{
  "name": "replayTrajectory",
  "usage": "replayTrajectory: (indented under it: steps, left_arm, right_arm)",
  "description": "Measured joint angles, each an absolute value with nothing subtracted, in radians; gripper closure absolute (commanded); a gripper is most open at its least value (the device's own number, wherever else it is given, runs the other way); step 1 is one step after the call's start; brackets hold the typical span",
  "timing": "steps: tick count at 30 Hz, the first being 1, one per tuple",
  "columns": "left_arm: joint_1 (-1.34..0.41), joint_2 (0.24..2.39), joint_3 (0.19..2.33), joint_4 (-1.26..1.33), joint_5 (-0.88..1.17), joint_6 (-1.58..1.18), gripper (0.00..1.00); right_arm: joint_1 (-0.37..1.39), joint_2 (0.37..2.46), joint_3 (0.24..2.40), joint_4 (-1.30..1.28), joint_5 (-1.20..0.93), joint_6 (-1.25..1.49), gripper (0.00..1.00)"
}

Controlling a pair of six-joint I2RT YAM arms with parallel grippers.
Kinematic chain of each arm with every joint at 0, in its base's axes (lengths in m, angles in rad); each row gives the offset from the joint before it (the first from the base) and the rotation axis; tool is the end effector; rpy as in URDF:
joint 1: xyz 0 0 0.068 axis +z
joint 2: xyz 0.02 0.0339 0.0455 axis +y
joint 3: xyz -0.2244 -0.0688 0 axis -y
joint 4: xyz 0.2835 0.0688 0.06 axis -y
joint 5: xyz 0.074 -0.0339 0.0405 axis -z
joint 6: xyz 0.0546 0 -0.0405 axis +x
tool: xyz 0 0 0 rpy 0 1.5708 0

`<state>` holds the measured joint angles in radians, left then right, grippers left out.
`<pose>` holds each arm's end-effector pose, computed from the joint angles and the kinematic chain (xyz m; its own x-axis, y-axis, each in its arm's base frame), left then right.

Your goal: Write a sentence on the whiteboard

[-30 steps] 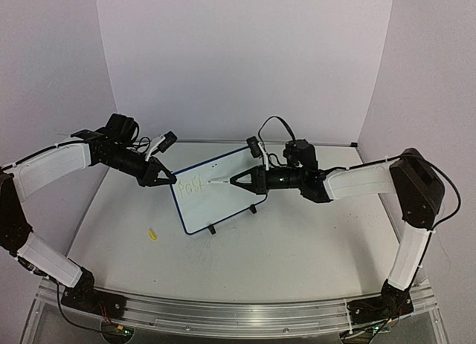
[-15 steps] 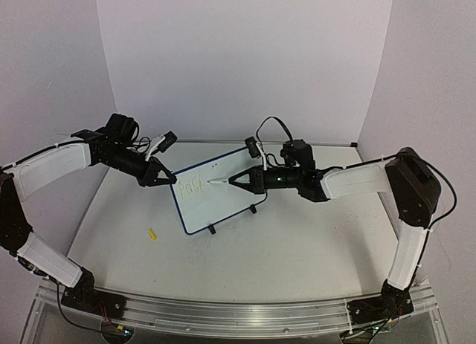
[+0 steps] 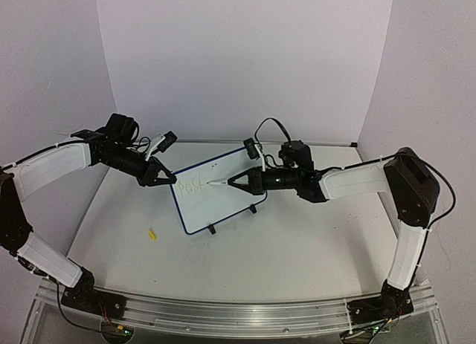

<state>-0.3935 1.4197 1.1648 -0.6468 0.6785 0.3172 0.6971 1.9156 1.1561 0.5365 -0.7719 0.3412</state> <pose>0.3082 -0.1651 0.2305 -0.4830 0.4635 -0.7429 0.8512 0.4475 -0.2743 0.3229 0.3201 0.1480 -0.4882 -0.0961 -0.8674 -0.8683 0.1537 0.4717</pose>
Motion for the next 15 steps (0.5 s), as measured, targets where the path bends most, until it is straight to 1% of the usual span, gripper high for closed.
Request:
replayTrajectory:
  steps: [15]
  left_arm:
    - [-0.392, 1.42, 1.165, -0.646, 0.678, 0.314, 1.0]
  right_arm:
    - [0.701, 1.916, 1.156, 0.538, -0.756, 0.347, 1.0]
